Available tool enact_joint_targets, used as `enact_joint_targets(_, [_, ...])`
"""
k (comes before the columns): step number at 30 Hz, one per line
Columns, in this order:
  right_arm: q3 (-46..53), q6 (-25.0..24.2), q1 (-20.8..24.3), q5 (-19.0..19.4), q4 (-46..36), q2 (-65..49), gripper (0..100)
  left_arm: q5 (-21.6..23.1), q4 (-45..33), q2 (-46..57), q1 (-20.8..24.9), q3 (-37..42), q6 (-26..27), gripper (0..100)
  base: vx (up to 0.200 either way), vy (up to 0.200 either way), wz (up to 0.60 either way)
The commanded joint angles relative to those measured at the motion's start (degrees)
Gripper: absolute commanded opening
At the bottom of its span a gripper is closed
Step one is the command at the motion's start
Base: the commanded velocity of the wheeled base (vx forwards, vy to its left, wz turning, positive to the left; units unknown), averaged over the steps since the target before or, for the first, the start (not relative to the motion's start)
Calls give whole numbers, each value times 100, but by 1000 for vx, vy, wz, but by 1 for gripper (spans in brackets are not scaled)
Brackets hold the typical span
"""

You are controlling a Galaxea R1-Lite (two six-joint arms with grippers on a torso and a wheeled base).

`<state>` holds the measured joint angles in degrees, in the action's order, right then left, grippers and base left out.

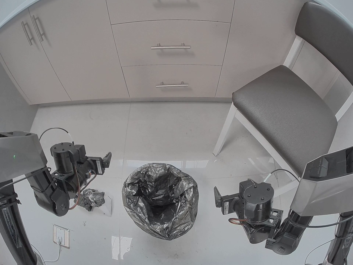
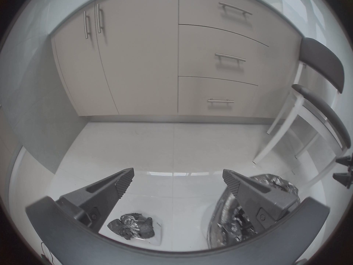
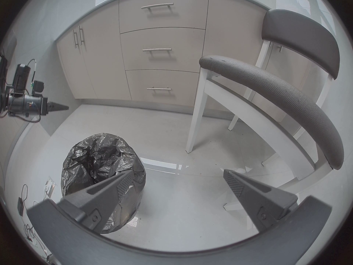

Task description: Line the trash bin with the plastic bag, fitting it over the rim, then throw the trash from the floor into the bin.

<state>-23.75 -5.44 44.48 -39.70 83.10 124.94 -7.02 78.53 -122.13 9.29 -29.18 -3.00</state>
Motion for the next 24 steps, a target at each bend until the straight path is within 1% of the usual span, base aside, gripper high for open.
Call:
enact_joint_targets(1, [2,8,-19,-46,4,13,100,562,-1683,92,-982,-1749,-25,100,0,0,0])
enact_joint_targets(3, [2,8,-27,-46,-5,13,100,1133,-2298,-31,-1219,-2337,36,100,0,0,0])
enact_joint_targets(5, [2,8,-36,-46,-5,21,100,1511,-2826,-92,-1368,-2847,212,100,0,0,0])
enact_joint_targets(6, [2,8,-45,-46,-5,30,100,1572,-2949,-119,-1404,-2944,282,100,0,0,0])
enact_joint_targets(7, [-7,8,-45,-46,4,65,100,1757,-3300,-233,-1509,-3216,651,100,0,0,0])
enact_joint_targets(9, [-7,-1,-54,-46,4,101,100,1985,-3582,-479,-1667,-3550,1179,100,0,0,0])
enact_joint_targets(11, [-7,-1,-54,-46,-5,136,100,2064,-3661,-760,-1764,-3911,1390,100,0,0,0])
enact_joint_targets(13, [-7,-1,-54,-46,4,153,100,2064,-3819,-1006,-1817,-4350,1407,100,0,0,0])
enact_joint_targets(16, [-16,-1,-63,-46,4,197,100,2047,-4575,-1279,-1896,-5211,1381,100,0,0,0])
enact_joint_targets(17, [-16,-1,-63,-46,4,197,100,2047,-4575,-1279,-1896,-5211,1381,100,0,0,0])
enact_joint_targets(18, [-16,-1,-63,-46,4,232,100,1959,-5243,-1490,-1922,-5941,1284,100,0,0,0])
enact_joint_targets(20, [-16,-1,-63,-55,4,232,100,1941,-5296,-1507,-1922,-5994,1267,100,0,0,0])
enact_joint_targets(21, [-25,-1,-80,-55,4,241,100,1379,-5964,-1788,-1852,-6846,511,100,0,0,0])
enact_joint_targets(23, [-33,-1,-107,-55,4,276,100,649,-6385,-2105,-1685,-7593,-570,100,0,0,0])
enact_joint_targets(24, [-33,-1,-124,-46,4,276,100,456,-6535,-2219,-1641,-7822,-913,100,0,0,0])
